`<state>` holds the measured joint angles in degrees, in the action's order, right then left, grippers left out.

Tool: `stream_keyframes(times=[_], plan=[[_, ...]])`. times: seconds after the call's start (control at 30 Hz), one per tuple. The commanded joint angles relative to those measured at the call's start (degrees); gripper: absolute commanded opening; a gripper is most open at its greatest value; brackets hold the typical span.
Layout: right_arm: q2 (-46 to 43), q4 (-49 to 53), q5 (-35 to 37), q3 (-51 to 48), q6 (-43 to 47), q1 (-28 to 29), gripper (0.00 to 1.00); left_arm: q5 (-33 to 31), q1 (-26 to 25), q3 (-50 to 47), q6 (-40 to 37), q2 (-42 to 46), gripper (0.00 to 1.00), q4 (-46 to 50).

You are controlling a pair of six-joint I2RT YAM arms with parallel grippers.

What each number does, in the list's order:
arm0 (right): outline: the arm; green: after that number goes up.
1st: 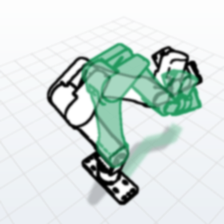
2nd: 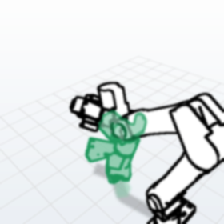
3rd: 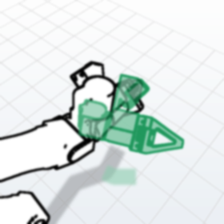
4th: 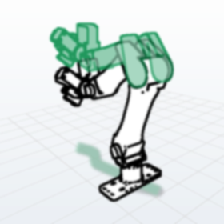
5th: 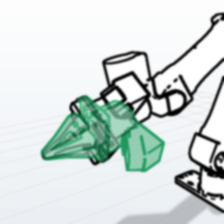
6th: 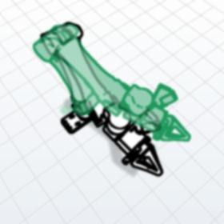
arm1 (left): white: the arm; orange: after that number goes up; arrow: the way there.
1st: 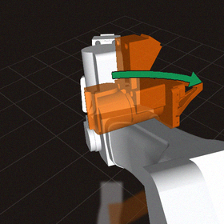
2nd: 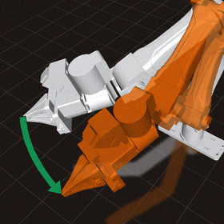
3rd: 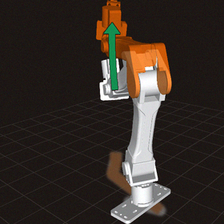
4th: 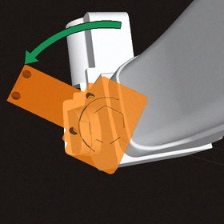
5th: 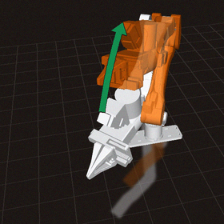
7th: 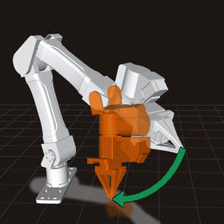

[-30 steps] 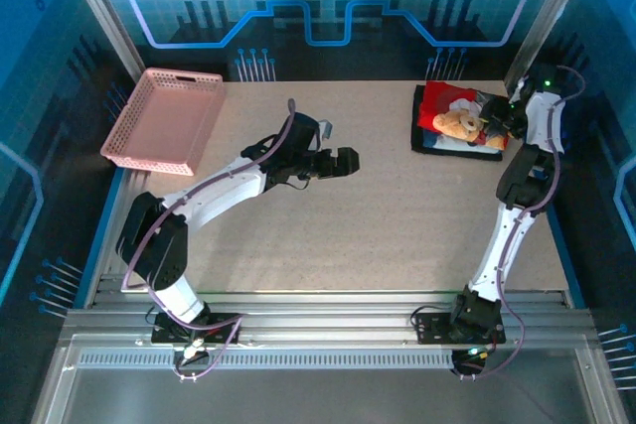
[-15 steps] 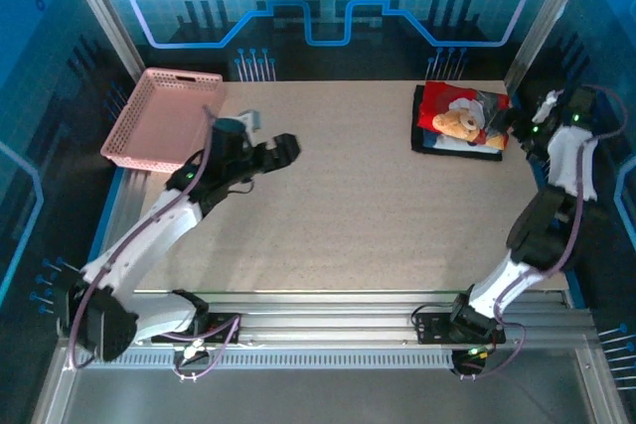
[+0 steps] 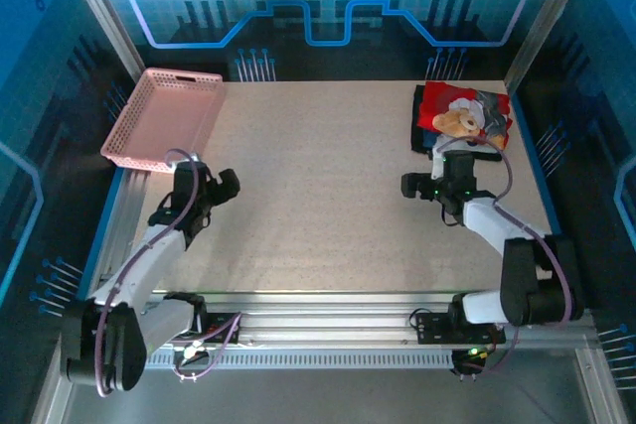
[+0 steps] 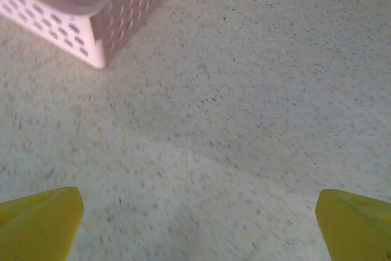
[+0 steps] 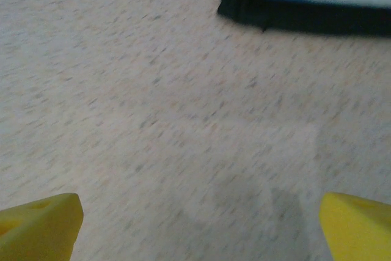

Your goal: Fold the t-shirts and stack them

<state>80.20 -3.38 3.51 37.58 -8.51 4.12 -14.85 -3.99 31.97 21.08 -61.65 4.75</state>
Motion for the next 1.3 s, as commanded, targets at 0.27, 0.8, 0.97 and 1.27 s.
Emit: stream_keyframes(times=[0.27,0.8,0.97,1.27], plan=[[-0.7,-38.2,1.4,-15.1,4.3,-3.9,1.0,2.6,1.5,-8.3,-12.1,-15.0,0.99,-38.4],[5.6,-42.1,2.6,-14.3,6.3,-1.7,1.0,8.4,3.9,-10.9,-20.0,-27.2,0.99,-58.8],[5.8,-40.9,4.0,-13.4,7.8,-0.3,1.0,8.6,4.3,-10.8,-19.5,-26.9,0.99,-58.0],[5.8,-40.6,3.7,-13.3,7.8,-0.4,1.0,8.5,4.3,-10.7,-19.4,-26.9,0.99,-58.1]])
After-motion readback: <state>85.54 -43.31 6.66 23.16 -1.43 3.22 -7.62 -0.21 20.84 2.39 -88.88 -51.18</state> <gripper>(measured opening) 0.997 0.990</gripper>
